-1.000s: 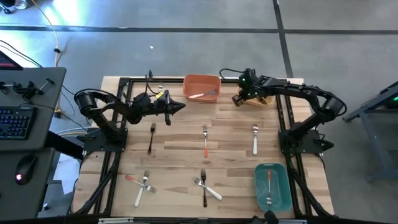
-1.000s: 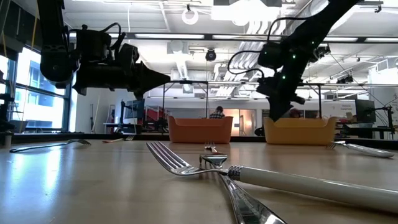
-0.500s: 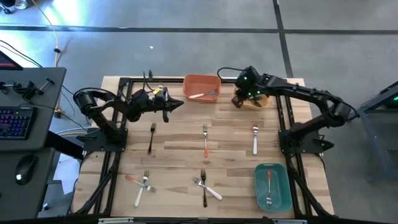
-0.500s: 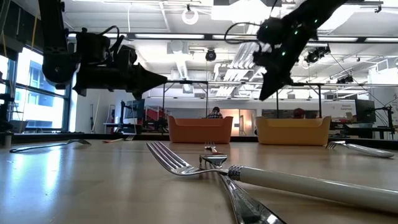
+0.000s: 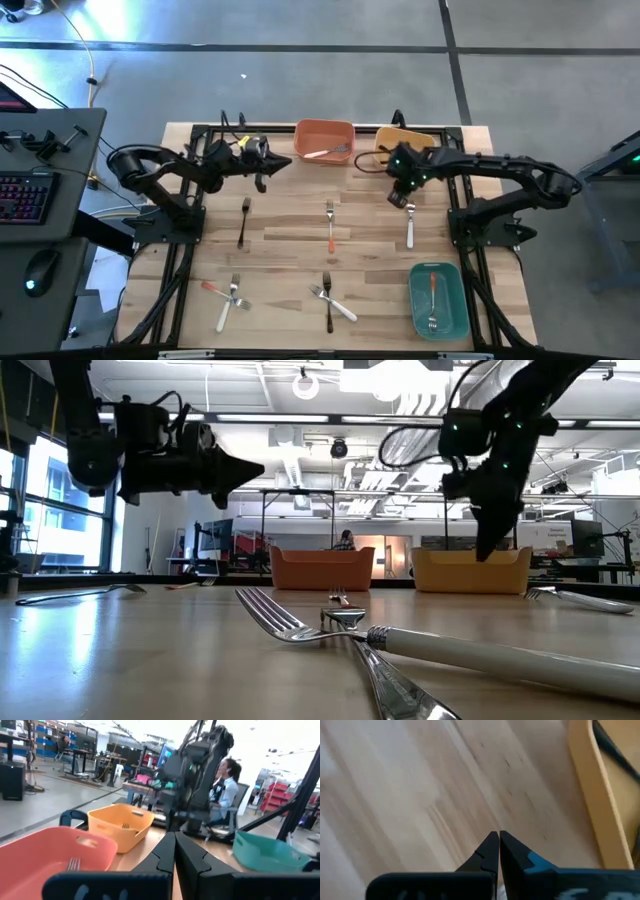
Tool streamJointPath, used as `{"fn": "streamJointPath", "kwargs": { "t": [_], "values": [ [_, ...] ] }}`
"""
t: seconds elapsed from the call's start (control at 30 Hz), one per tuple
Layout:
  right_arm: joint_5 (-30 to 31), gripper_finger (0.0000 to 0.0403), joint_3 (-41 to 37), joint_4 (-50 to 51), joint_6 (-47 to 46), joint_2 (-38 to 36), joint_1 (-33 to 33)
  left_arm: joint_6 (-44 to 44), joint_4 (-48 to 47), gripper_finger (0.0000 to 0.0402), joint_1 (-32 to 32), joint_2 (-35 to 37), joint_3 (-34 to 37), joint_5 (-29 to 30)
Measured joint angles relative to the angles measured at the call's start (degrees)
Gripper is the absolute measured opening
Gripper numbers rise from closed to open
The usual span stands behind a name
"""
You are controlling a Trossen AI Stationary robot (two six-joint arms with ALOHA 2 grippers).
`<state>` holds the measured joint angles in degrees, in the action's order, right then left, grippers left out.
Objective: Sort silverware by color (type)
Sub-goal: Adjust the yellow bin
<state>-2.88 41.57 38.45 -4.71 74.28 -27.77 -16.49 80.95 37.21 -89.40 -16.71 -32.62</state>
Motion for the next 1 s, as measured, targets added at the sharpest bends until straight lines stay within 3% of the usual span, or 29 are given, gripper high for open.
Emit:
{"fn": "streamJointPath", "kwargs": {
  "t": [0.13,0.3,0.67,1.0],
  "values": [
    [5.8,0.0,-0.5,2.6,-0.2,0.0,-2.0,-0.9,-0.1,0.0,-0.1,0.5,0.0,0.0],
    [8.9,0.0,-0.5,2.7,-0.4,0.0,-6.5,-1.7,-0.1,0.0,-0.1,0.5,0.0,0.0],
    [11.1,0.0,-0.5,2.7,-0.4,0.0,-13.5,-2.9,-0.3,0.0,-0.1,0.5,0.0,0.0],
    [13.0,0.0,-0.5,2.3,2.6,-2.5,-15.0,-2.9,-0.4,0.0,-0.1,0.5,0.0,0.0]
  ]
}}
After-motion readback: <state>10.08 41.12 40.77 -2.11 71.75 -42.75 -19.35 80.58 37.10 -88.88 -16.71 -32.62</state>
